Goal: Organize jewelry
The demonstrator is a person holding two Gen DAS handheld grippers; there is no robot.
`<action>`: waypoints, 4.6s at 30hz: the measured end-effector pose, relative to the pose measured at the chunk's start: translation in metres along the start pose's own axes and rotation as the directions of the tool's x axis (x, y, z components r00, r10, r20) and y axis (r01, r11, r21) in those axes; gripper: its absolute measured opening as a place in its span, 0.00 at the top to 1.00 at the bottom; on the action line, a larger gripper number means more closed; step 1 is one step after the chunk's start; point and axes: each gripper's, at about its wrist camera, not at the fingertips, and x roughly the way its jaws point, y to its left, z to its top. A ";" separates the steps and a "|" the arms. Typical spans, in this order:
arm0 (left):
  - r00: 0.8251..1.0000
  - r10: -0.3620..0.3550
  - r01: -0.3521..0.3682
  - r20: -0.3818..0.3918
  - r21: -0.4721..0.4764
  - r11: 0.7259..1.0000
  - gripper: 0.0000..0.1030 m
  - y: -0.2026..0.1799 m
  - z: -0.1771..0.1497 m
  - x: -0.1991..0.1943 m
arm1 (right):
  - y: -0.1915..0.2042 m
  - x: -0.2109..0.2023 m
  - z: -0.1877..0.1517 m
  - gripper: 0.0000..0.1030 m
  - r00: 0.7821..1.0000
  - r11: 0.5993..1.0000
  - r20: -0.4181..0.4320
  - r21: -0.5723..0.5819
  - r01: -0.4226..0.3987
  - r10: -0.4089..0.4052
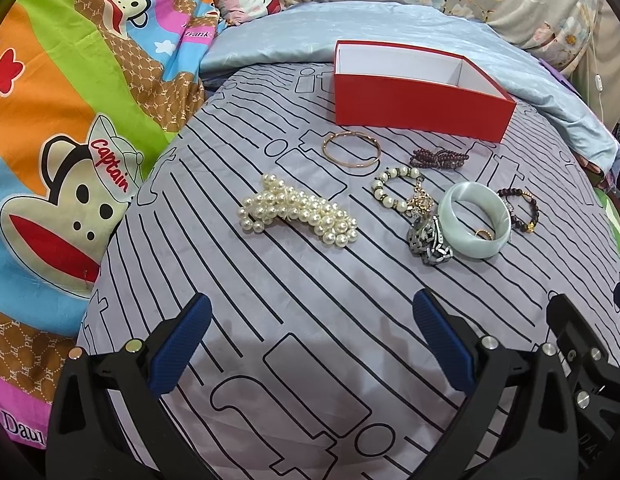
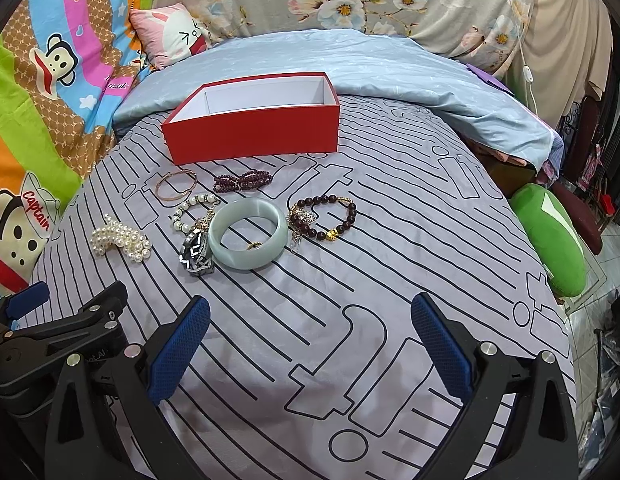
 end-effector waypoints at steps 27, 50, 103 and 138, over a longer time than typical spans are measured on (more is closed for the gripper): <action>1.000 0.002 -0.002 0.000 0.002 1.000 0.04 0.002 0.001 -0.001 | -0.001 0.001 0.000 0.05 1.000 1.000 -0.003 0.002 -0.004 0.004; 0.998 0.021 -0.027 -0.053 -0.110 0.994 0.04 0.041 0.011 0.038 | -0.004 0.036 0.006 0.05 0.997 0.999 -0.057 0.007 -0.043 0.043; 0.984 -0.155 0.142 -0.087 -0.142 0.980 0.73 0.047 0.038 0.079 | 0.035 0.093 0.038 0.33 0.978 0.980 -0.092 -0.048 -0.194 0.189; 0.977 -0.209 0.206 -0.034 -0.081 0.975 0.73 0.025 0.046 0.051 | 0.012 0.061 0.048 0.35 0.980 0.980 -0.013 -0.019 -0.198 0.198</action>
